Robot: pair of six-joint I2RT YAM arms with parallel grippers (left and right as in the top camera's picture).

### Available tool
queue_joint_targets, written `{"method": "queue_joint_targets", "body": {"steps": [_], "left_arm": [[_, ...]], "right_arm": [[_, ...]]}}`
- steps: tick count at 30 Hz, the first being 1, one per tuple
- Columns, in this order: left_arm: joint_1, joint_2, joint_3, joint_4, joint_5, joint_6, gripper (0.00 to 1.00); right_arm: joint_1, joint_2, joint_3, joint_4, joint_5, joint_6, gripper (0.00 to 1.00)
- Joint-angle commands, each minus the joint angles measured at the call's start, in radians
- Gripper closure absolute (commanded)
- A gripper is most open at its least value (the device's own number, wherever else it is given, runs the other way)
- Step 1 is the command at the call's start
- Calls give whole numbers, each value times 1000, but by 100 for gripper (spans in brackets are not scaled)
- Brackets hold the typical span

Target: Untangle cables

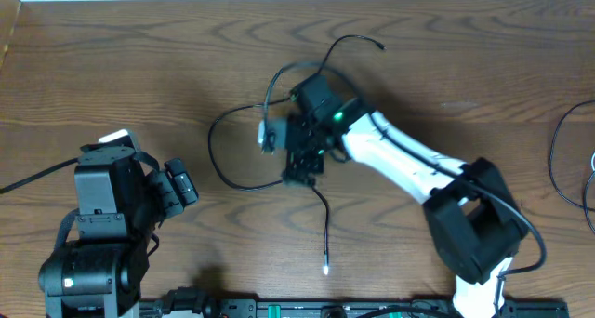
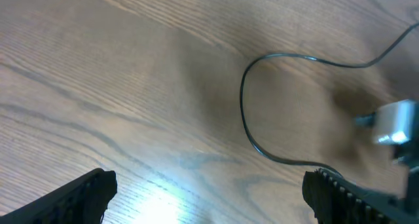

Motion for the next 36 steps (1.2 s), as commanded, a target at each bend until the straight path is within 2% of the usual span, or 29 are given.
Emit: {"method": "queue_joint_targets", "body": {"steps": [1,10,14,23,25,26,28,29,33,34,36], "left_arm": [[5,-2,3,-13,12,-12,4],[6,-2,3,-10,12,-16,4],[26,-2,23,-3,12,-64,4],[48,-2,58,-19,27,-61,4],[48,-2,58,-21,27,-61,4],[47,-2,58,-20,27,-61,4],[48,-2,58,-22,28,-61,4],[47,-2,58,-23,28,-61,4],[47,-2,58,-28,32,-61,4],[48,-2,58,-28,35,-61,4],[48,-2,58,-30,35,-61,4]], "right_arm": [[78,-4,-10,-6,-29,6,1],[201,48,-38,16,52,-41,1],[211,101,-38,56,51,-39,3],[217,139,-38,283,48,91,5],[217,142,-38,314,48,100,11],[217,144,-38,327,48,101,19],[217,146,-38,335,48,103,25],[217,148,-38,334,48,103,34],[217,162,-38,329,53,129,92],[217,171,-38,330,55,148,99],[217,186,-38,330,55,175,98]]}}
